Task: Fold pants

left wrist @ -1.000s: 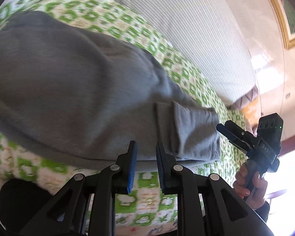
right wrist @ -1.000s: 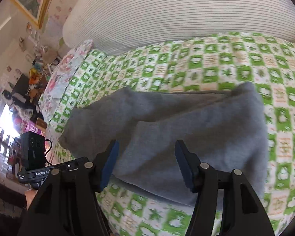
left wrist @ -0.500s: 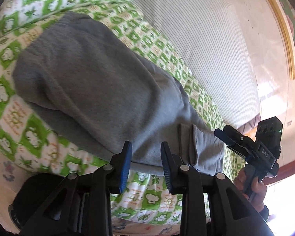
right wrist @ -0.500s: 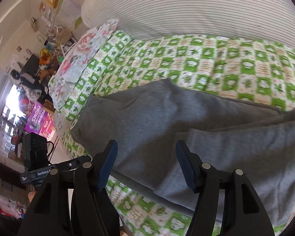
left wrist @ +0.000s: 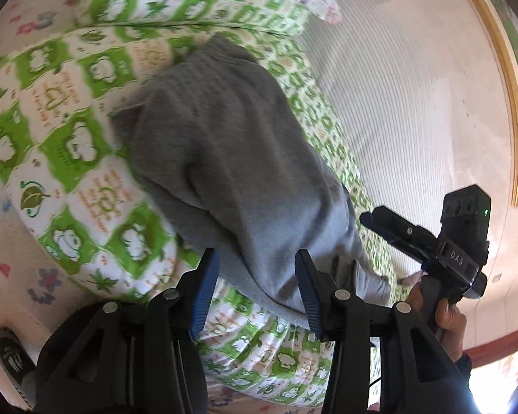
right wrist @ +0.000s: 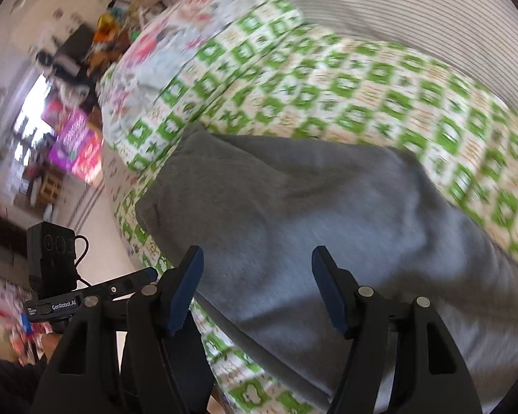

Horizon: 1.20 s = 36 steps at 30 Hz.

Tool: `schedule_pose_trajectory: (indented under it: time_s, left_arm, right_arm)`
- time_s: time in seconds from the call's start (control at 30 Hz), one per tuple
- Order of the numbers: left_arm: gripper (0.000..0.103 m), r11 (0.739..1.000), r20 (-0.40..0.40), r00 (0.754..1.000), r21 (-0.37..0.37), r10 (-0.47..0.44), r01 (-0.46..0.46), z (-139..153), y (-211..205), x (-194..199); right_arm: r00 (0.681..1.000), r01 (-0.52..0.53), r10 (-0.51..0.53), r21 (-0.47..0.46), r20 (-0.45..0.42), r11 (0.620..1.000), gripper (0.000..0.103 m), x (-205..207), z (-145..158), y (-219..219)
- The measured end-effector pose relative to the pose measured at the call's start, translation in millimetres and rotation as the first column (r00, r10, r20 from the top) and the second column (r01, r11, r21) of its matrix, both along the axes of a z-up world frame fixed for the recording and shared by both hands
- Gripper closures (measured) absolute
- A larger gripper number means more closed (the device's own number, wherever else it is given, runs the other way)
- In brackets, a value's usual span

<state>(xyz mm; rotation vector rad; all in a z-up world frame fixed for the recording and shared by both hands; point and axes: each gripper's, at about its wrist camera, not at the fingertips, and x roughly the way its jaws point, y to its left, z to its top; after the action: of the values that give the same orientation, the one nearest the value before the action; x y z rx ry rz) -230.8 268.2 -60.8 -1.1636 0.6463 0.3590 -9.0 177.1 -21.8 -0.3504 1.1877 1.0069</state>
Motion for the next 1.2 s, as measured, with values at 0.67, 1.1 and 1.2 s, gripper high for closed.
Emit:
schedule_pose_trajectory:
  time_s: [0.67, 1.1, 1.2]
  left_arm:
    - [0.039, 0.979, -0.023, 0.985, -0.109, 0.169, -0.17, -28.8, 43.9, -11.5]
    - [0.024, 0.956, -0.018, 0.969, -0.154, 0.248, -0.248, -44.3, 58.4, 1.4]
    - [0.024, 0.956, -0.024, 0.966, -0.139, 0.259, -0.26, -45.3, 60.9, 8.2]
  right_arm:
    - [0.959, -0.274, 0.282, -0.154, 0.033, 0.949, 0.027, 12.9, -12.6, 156.7]
    - [0.93, -0.357, 0.368, -0.22, 0.008, 0.908, 0.026, 21.5, -58.9, 237.9]
    - [0.929, -0.36, 0.37, -0.232, -0.003, 0.904, 0.026, 24.8, -72.5, 251.5]
